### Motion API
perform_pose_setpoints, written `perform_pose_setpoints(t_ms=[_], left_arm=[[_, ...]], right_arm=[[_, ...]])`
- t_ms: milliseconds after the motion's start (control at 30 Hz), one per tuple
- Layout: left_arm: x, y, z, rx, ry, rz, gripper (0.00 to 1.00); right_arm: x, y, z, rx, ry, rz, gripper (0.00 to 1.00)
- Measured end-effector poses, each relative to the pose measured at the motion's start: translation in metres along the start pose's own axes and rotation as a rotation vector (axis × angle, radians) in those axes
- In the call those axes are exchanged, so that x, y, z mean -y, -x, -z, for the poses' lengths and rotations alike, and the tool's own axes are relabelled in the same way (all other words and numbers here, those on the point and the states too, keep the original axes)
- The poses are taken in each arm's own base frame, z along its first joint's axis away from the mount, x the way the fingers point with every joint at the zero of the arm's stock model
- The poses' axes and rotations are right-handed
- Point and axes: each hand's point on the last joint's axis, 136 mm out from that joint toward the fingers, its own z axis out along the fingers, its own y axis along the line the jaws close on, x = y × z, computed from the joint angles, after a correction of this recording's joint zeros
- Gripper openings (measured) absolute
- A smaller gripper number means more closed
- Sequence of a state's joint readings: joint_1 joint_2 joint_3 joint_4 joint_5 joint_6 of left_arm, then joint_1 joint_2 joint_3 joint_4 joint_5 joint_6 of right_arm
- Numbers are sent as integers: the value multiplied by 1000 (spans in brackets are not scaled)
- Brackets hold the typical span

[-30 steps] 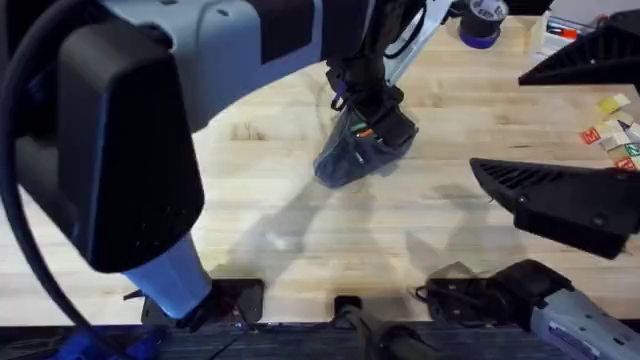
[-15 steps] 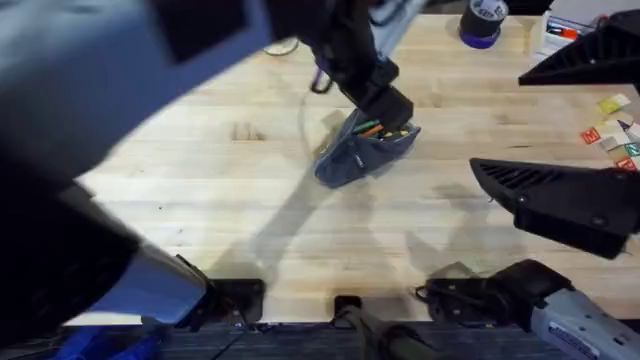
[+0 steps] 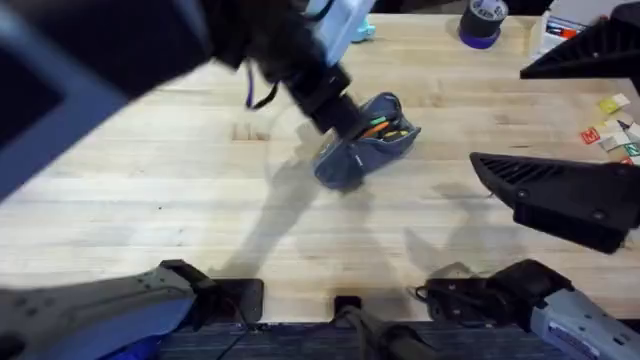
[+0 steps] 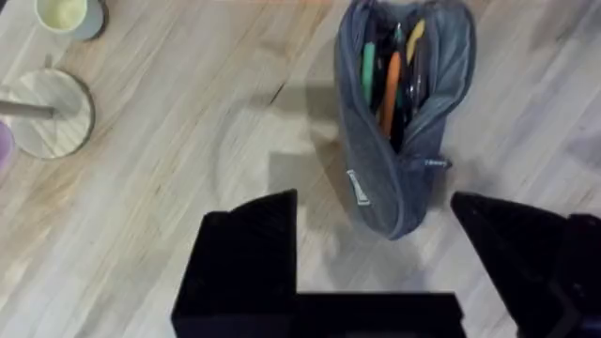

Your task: Unzip the bag, pick up the pens from the table one at a time and place them inside, then zip the bag closed.

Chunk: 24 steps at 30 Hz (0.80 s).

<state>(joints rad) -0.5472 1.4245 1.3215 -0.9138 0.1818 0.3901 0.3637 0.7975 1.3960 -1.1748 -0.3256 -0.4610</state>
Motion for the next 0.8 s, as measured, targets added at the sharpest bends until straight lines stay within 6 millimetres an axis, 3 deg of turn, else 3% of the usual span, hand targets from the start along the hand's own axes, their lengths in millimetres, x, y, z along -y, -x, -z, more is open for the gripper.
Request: perform_pose_setpoints(t_ms=[200,433,800], left_arm=[[-3,-53,-1,7,42,6,993],[-2,-92,-18,-27,46,19,993],[-9,-83,-21,23,68,3,993]], right_arm=[[0,0,-1,-4,2,-6,996],[5,-6,-20,-75,37,-70,996],[10,-12,-48,-167,77,-368,996]])
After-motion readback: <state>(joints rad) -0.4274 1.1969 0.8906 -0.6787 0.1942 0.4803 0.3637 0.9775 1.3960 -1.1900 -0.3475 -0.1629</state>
